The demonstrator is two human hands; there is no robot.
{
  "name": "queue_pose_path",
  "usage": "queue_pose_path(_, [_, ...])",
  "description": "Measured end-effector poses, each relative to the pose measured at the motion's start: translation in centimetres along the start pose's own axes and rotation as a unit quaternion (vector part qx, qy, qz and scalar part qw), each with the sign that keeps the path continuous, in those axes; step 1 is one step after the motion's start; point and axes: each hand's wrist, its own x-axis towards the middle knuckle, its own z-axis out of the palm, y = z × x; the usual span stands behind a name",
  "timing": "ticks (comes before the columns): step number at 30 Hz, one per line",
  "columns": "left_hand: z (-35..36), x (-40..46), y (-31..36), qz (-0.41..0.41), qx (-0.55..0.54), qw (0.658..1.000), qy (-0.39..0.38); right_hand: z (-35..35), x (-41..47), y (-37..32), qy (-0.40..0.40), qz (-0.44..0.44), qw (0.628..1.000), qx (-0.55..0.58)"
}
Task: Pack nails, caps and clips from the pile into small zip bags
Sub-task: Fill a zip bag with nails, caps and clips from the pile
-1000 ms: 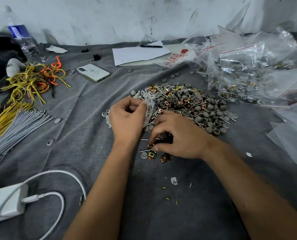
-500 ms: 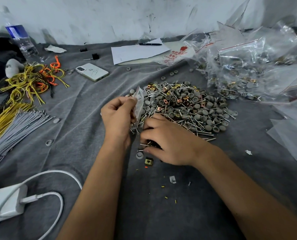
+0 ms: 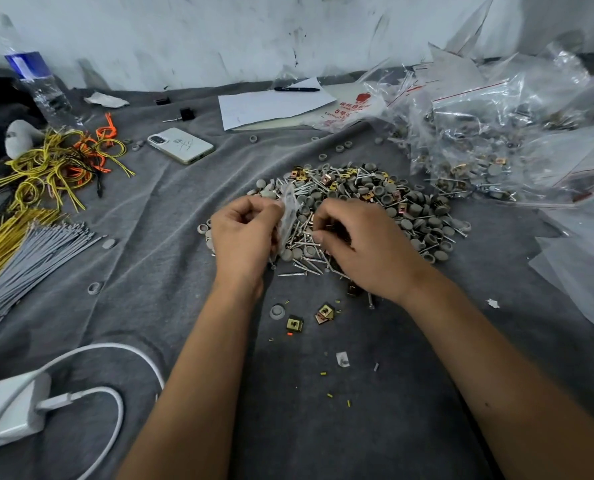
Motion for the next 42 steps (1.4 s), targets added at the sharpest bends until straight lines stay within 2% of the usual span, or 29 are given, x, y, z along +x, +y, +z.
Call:
queue_pose_path(7, [0.6,-0.6,-0.5,0.064,0.111,0.99,-0.051,-0.3,0.3,0.7,0.078,0.003,0.997,0.004])
queue_pose_path(16, [0.8,-1.3,-0.3,0.148,0.229,0.959,-0.083,-0.5,0.2,1.1,0.069,-0.021,0.992,-0.099])
queue_pose_path(20, [1.1,-1.8,-0.2,0.199,0.286,0.93,-0.115,-0.6,0.1,0.9,0.088,-0.028,0.992,-0.089])
queue_pose_path(23, [1.2,-1.9,-0.3,0.201,0.299,0.925,-0.123,-0.6,0.2,0.7,0.13,-0.026,0.989,-0.063])
queue_pose_path(31, [1.5,-1.8,0.0,0.133,0.225,0.962,-0.078,-0.3,0.1,0.3,0.192,0.026,0.977,0.094])
queue_pose_path(36, [1.1,-1.1,0.1,0.057,0.133,0.989,-0.019,-0.8,0.3,1.0,0.231,0.05,0.971,0.024])
queue_pose_path(39, [1.1,-0.8,0.0,0.017,0.078,0.997,0.013,-0.6,0.3,1.0,0.208,0.046,0.977,0.022])
queue_pose_path(42, [1.1,-0.8,0.0,0.015,0.069,0.997,0.006,-0.2,0.3,0.7,0.173,-0.003,0.985,-0.011])
